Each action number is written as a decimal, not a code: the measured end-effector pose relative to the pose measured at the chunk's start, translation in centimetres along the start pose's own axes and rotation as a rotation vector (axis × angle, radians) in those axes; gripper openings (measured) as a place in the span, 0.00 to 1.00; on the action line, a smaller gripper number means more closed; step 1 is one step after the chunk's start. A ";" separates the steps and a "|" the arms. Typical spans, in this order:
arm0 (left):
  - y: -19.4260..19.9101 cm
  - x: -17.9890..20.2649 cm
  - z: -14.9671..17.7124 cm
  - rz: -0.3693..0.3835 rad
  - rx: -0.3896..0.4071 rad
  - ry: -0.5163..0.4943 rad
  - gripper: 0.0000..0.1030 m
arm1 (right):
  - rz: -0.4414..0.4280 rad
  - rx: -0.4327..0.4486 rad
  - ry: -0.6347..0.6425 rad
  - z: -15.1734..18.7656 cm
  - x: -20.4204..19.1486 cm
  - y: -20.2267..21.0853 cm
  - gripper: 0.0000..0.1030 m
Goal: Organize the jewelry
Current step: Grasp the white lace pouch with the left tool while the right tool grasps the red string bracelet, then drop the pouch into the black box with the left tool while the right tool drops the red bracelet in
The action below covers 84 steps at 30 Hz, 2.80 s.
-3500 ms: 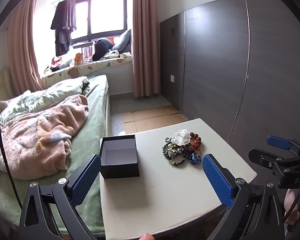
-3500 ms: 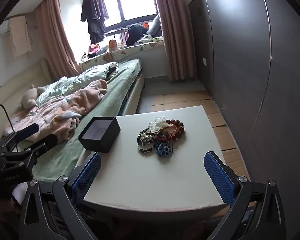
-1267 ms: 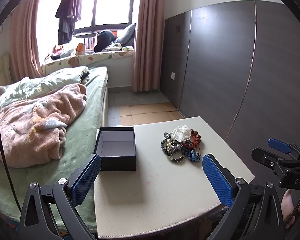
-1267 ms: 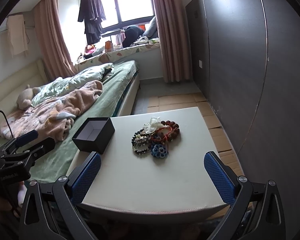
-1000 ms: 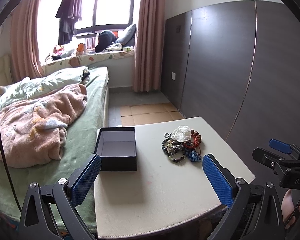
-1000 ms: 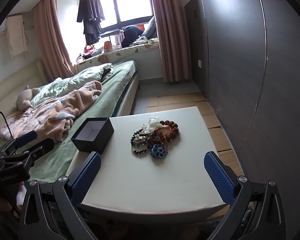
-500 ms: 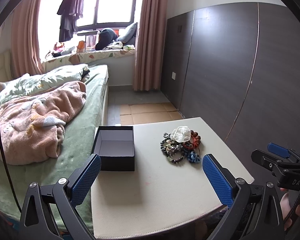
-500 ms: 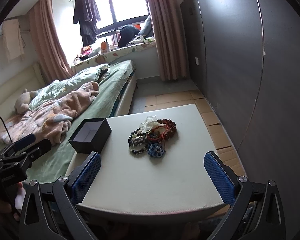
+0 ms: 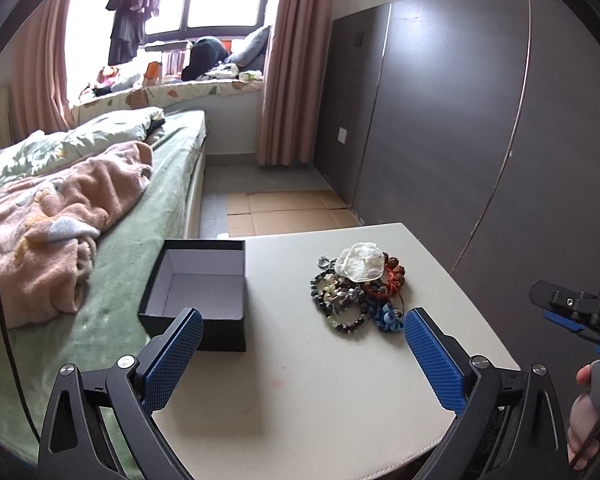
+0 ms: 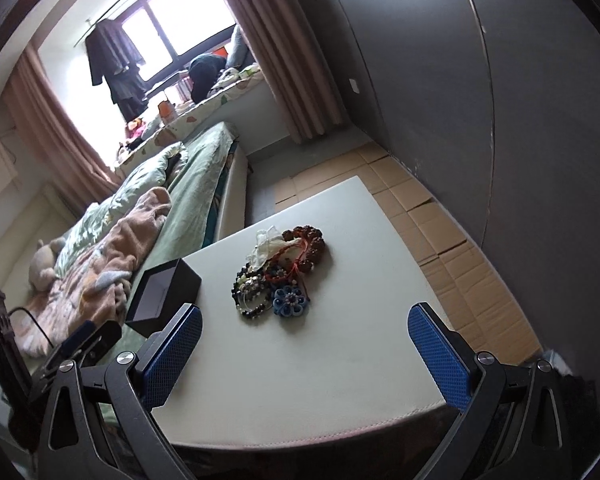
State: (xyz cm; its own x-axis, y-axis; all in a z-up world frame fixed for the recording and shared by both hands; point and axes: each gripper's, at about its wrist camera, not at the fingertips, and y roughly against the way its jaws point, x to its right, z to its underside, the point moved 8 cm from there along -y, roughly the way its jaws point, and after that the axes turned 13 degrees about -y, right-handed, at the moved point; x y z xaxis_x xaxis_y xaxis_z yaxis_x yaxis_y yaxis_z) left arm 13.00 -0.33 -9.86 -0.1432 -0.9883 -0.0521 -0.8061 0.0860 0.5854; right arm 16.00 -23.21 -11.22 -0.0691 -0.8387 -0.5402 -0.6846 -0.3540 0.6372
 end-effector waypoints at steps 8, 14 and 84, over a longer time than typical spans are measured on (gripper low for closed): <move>-3.1 2.0 -2.2 0.055 -0.011 -0.023 0.85 | -0.021 -0.027 -0.217 -1.0 2.5 -1.9 1.00; -6.3 3.7 -3.2 0.142 -0.043 -0.041 0.76 | -0.067 -0.053 -0.309 -2.2 2.6 -4.1 0.84; -5.3 -7.2 -4.4 0.017 0.069 0.180 0.00 | -0.015 -0.323 -0.132 -0.9 -1.8 -16.9 0.58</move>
State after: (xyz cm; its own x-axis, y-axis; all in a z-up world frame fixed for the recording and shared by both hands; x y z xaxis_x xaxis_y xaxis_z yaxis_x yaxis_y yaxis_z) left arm 20.85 5.79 -8.98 -0.0574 -0.9926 0.1067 -0.8429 0.1055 0.5276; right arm 28.32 -16.09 -20.53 -0.1684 -0.7789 -0.6042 -0.4225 -0.4968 0.7581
